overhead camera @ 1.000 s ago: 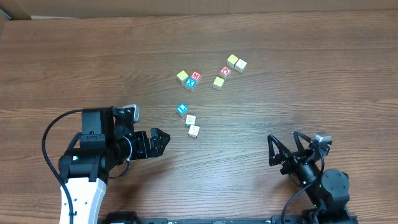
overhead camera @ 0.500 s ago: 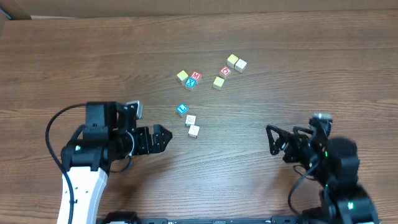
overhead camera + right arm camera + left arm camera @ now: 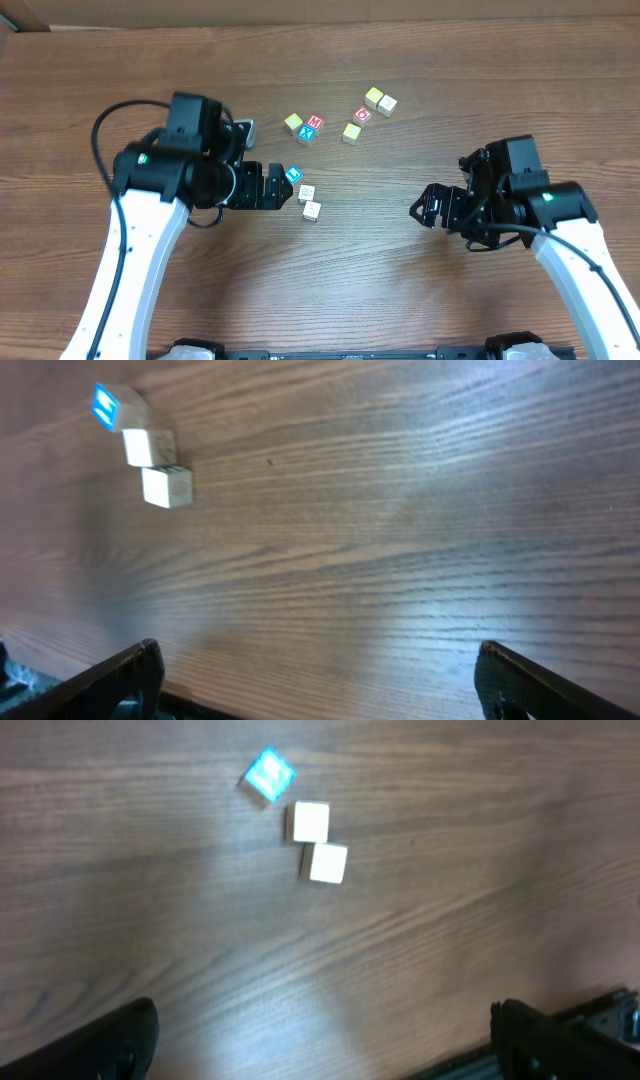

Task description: Flip 5 blocks

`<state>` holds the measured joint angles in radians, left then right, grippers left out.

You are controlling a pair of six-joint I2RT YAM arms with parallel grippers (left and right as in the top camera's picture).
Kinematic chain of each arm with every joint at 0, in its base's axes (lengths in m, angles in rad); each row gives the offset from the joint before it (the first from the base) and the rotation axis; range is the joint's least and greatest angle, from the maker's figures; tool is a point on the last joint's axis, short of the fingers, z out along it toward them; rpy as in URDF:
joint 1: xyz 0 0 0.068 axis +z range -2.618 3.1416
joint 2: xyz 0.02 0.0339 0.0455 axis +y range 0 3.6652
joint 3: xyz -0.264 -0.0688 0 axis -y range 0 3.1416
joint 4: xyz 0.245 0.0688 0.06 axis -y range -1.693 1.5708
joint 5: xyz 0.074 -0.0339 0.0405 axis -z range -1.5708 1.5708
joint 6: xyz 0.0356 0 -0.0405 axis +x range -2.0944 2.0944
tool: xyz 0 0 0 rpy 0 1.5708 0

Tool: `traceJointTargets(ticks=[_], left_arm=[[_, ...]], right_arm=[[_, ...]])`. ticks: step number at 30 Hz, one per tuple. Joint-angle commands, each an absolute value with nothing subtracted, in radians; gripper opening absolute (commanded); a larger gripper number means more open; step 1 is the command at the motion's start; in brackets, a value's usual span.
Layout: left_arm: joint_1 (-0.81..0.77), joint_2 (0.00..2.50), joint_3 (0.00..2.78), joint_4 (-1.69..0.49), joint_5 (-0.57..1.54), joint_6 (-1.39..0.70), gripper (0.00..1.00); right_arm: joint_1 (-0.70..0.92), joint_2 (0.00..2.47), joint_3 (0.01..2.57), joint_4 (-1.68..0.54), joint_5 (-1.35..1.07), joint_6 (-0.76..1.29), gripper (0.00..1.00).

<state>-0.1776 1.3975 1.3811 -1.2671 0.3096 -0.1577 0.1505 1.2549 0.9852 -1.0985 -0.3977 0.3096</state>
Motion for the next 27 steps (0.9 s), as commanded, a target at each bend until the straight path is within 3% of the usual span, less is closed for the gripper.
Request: traceJointTargets(ticks=[1, 10, 27], left_arm=[[-0.185, 1.481, 1.45, -1.322, 0.289, -0.179, 1.0], [-0.185, 1.592, 1.458, -1.382, 0.304, -0.175, 1.0], [-0.184, 1.593, 1.457, -1.283, 0.303, 0.068, 1.0]], right_arm=[[0.149, 1.259, 1.015, -1.116, -0.386, 0.28, 1.0], [0.149, 1.256, 1.015, -1.158, -0.405, 0.28, 1.0], [0.149, 1.256, 1.015, -1.158, -0.405, 0.288, 1.0]])
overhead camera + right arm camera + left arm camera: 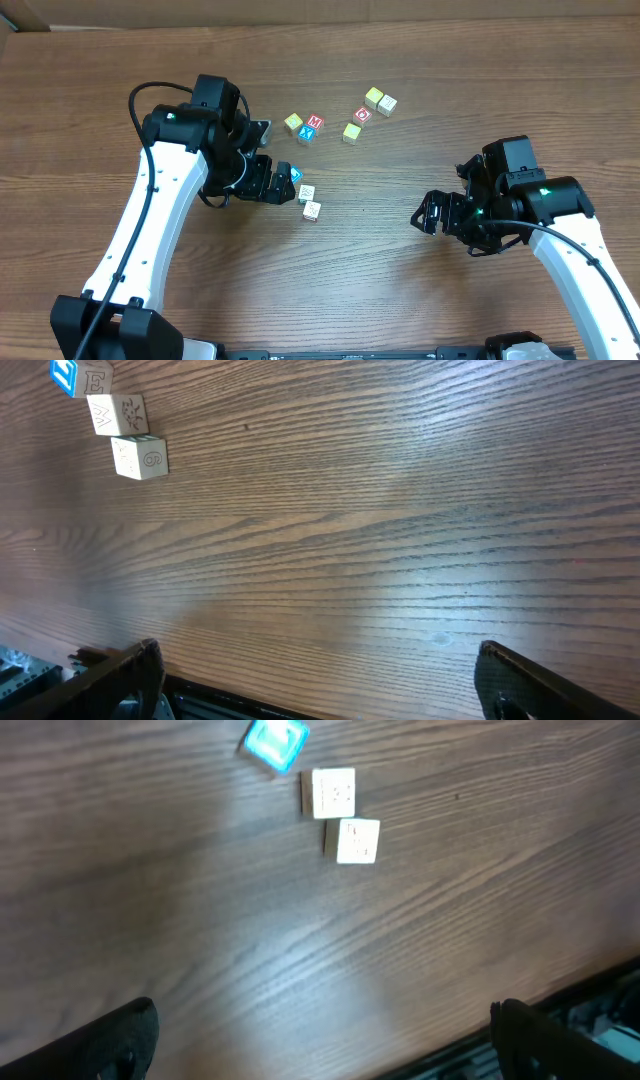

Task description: Flip 5 blocks

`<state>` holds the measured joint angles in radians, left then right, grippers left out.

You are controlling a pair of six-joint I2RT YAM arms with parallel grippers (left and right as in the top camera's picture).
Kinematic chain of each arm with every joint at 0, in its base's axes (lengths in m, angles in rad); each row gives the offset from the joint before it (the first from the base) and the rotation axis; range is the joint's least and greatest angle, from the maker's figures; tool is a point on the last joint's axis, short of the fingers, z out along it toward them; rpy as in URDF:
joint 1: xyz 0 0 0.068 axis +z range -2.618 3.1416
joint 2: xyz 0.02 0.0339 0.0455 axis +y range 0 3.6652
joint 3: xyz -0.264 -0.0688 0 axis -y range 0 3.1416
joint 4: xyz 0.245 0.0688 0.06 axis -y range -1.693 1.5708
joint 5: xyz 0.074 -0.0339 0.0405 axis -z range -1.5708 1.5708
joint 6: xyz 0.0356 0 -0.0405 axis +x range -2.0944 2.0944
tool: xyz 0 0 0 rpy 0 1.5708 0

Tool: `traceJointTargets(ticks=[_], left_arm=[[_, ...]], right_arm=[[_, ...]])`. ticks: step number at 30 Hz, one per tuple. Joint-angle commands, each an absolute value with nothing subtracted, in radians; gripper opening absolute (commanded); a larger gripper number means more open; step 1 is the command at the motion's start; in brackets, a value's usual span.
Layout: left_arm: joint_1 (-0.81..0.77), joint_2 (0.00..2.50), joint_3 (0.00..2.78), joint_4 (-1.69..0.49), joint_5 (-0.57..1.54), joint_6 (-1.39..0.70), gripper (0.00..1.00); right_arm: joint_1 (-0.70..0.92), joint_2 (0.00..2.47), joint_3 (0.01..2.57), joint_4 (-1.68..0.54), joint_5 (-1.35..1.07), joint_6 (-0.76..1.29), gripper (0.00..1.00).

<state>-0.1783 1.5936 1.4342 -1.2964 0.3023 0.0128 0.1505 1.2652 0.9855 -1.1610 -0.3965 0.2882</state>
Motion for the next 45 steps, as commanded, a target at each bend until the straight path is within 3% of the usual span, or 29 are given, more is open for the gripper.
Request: traceJointTargets(ticks=[1, 29, 31, 35, 37, 38, 40, 43, 45], left_arm=[[-0.183, 1.593, 1.457, -1.276, 0.303, 0.068, 1.0], [-0.184, 1.593, 1.457, -1.227, 0.307, 0.064, 1.0], [-0.184, 1.593, 1.457, -1.233, 0.307, 0.064, 0.89], [-0.184, 1.593, 1.457, -1.235, 0.307, 0.064, 0.51], [-0.184, 1.593, 1.457, -1.236, 0.307, 0.064, 0.43], [-0.184, 1.593, 1.457, -1.237, 0.307, 0.064, 0.46], [-0.184, 1.593, 1.457, -1.24, 0.307, 0.064, 0.64], [-0.184, 1.593, 1.457, -1.258, 0.307, 0.064, 1.0], [-0.184, 1.593, 1.457, -1.26, 0.307, 0.064, 1.0]], right_arm=[[0.149, 1.256, 1.015, -1.158, -0.405, 0.288, 1.0], [0.149, 1.256, 1.015, -1.217, -0.406, 0.287, 1.0], [0.149, 1.256, 1.015, -1.217, -0.406, 0.287, 1.0], [0.149, 1.256, 1.015, -1.215, -0.406, 0.287, 1.0], [0.149, 1.256, 1.015, -1.213, -0.406, 0.287, 1.0], [0.149, 1.256, 1.015, -1.213, -0.406, 0.287, 1.0], [0.149, 1.256, 1.015, -1.213, -0.406, 0.287, 1.0], [0.149, 1.256, 1.015, -1.211, -0.406, 0.287, 1.0], [0.149, 1.256, 1.015, -1.21, -0.405, 0.287, 1.0]])
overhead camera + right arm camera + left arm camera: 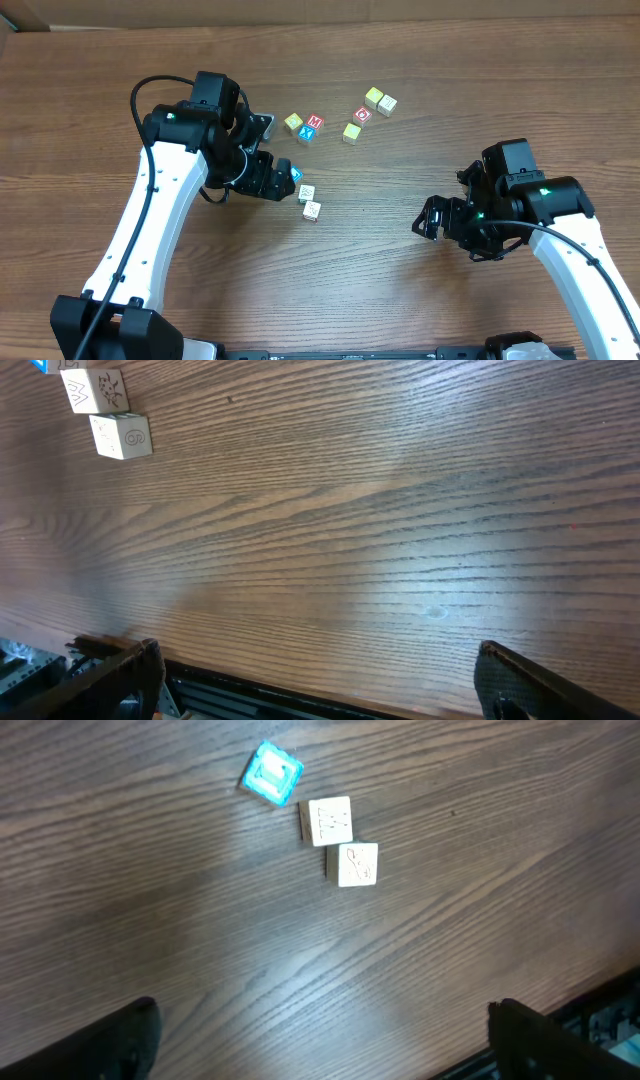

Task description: Flip 5 blocks

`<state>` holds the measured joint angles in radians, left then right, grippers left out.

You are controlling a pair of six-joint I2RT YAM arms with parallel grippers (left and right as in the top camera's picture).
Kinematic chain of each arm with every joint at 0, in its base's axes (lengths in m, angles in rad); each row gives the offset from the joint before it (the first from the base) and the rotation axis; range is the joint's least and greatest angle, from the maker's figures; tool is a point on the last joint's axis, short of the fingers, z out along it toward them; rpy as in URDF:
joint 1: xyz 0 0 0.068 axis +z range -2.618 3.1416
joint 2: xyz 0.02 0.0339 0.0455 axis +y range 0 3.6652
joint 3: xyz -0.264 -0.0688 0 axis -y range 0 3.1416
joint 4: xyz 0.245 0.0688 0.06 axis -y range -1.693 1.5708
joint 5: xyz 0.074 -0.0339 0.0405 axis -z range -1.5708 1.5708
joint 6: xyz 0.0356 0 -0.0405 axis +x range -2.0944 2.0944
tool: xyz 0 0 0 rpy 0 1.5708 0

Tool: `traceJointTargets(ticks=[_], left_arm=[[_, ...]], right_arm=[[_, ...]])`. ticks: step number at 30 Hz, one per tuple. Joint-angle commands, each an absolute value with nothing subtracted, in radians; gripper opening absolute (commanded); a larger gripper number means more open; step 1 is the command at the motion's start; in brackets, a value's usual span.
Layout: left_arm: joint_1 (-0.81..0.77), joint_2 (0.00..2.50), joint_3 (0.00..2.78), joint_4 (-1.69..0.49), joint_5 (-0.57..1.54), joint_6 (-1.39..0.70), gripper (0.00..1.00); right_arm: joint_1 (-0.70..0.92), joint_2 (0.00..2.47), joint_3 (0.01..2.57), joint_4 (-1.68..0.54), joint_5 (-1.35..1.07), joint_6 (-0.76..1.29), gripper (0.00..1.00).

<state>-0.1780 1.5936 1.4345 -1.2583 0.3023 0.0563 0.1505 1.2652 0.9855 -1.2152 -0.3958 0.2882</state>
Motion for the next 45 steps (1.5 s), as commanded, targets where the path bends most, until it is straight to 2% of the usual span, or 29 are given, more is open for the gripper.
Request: traceJointTargets(ticks=[1, 11, 14, 16, 18, 25, 32, 38, 45], left_arm=[[-0.184, 1.593, 1.457, -1.26, 0.307, 0.064, 1.0], [-0.184, 1.593, 1.457, -1.25, 0.307, 0.064, 1.0], [-0.184, 1.593, 1.457, -1.228, 0.307, 0.065, 0.92], [-0.184, 1.594, 1.455, -1.205, 0.304, 0.068, 0.82], [-0.184, 1.598, 1.455, -1.182, 0.304, 0.068, 0.77], [-0.186, 1.65, 1.455, -1.132, 0.304, 0.109, 0.85], [-0.22, 1.783, 1.455, -1.108, 0.308, 0.204, 0.72], [-0.27, 1.892, 1.455, -1.041, 0.306, 0.259, 0.73], [-0.278, 1.966, 1.455, -0.961, 0.302, 0.259, 0.73]], right_arm=[[0.149, 1.256, 1.015, -1.21, -0.405, 0.287, 1.0], [0.149, 1.256, 1.015, -1.211, -0.406, 0.287, 1.0], [0.149, 1.256, 1.015, -1.215, -0.406, 0.287, 1.0], [0.149, 1.256, 1.015, -1.219, -0.406, 0.287, 1.0], [0.149, 1.256, 1.015, -1.226, -0.406, 0.287, 1.0], [0.149, 1.256, 1.015, -1.262, -0.406, 0.287, 1.0], [0.159, 1.256, 1.015, -1.282, -0.422, 0.253, 1.0], [0.22, 1.256, 1.015, -1.303, -0.447, 0.253, 1.0], [0.374, 1.256, 1.015, -1.308, -0.474, 0.266, 1.0]])
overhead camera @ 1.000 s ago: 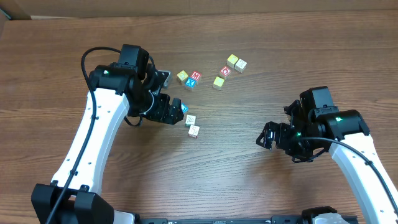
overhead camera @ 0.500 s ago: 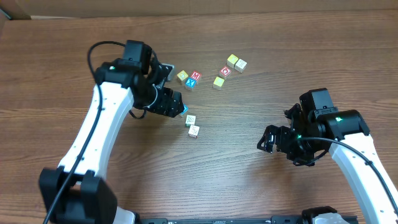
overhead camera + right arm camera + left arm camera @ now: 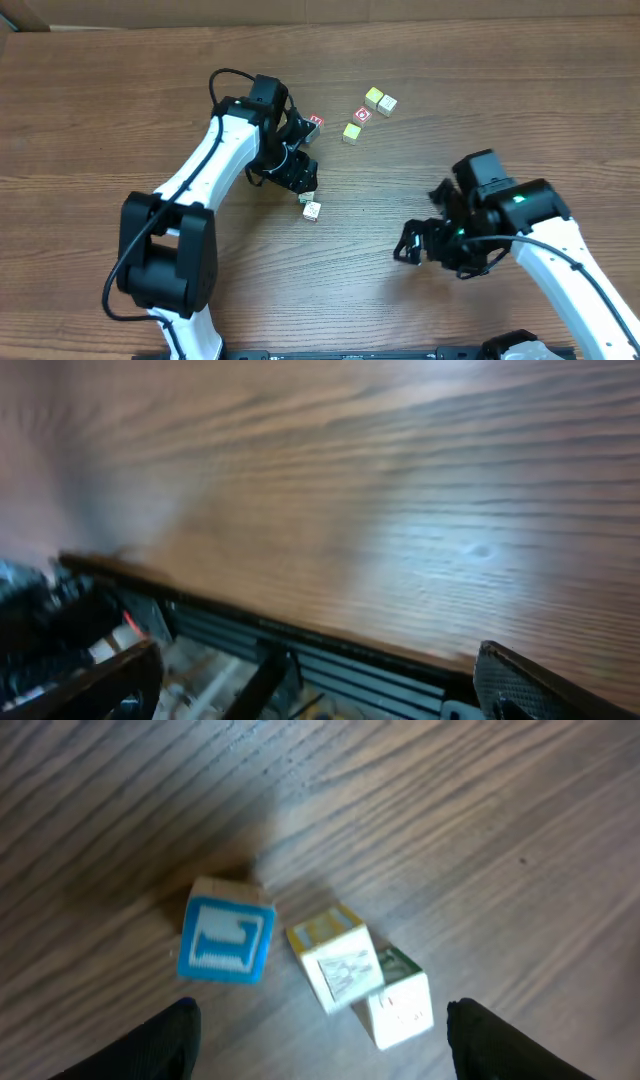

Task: Flip 5 blocks
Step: 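Lower the left gripper and grasp the blue-lettered block, then lift the blue block with the left gripper and pull it back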

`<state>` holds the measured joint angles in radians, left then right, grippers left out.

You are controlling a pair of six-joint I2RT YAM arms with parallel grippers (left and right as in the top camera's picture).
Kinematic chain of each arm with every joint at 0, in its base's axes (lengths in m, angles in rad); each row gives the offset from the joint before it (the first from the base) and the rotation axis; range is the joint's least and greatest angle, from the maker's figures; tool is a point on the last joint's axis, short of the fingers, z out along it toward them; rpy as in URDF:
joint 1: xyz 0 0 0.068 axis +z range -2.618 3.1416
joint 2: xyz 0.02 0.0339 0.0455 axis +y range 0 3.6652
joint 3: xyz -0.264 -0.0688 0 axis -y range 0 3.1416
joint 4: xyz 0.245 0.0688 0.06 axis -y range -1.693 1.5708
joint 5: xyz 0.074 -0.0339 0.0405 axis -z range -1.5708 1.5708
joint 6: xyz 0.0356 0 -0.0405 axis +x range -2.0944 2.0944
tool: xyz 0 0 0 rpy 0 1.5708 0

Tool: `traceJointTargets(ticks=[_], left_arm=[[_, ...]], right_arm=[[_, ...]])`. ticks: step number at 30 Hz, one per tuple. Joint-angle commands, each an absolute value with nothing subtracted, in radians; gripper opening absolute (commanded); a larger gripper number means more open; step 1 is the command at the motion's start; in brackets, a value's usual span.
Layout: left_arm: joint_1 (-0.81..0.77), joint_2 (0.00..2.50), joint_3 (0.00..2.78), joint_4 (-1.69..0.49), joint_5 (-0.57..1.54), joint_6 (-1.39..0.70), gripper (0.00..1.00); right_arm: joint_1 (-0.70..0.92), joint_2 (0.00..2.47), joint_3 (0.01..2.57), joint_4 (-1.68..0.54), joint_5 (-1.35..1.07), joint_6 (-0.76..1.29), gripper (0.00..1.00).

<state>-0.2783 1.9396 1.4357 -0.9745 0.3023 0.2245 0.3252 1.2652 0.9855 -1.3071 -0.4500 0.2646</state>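
Note:
In the left wrist view a blue-faced block, a cream block with a yellowish side and a second cream block lie close together on the wood. My left gripper hangs low over them, open, with its fingers either side of the two cream blocks and touching nothing. From overhead the left gripper hides the blue block; one cream block shows below it. My right gripper is open and empty over bare table.
Behind the left arm lie a red M block, a yellow block, a red O block and a yellow and cream pair. The right wrist view shows the table's front edge.
My left gripper has come down close over the blue and two cream blocks, and the arm now covers two blocks of the back group. The right gripper has shifted left, toward the front edge.
My left gripper first stood open left of the blue block, high above the three blocks. It stayed there, open, over the following two moments. Now it is low over the three. The right gripper stayed open and empty, drifting slightly leftward and frontward.

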Motion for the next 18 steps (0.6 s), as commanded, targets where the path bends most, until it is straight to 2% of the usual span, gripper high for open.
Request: traceJointTargets(ticks=[1, 8, 18], left_arm=[[-0.278, 1.969, 1.455, -0.954, 0.299, 0.259, 0.73], [-0.275, 1.975, 1.455, -0.925, 0.234, 0.259, 0.76], [-0.275, 1.975, 1.455, -0.877, 0.155, 0.258, 0.75]], right_arm=[[0.392, 1.256, 1.015, -1.307, -0.473, 0.273, 1.0], [0.432, 1.256, 1.015, -1.277, -0.473, 0.326, 1.0], [0.432, 1.256, 1.015, -1.281, -0.474, 0.334, 1.0]])
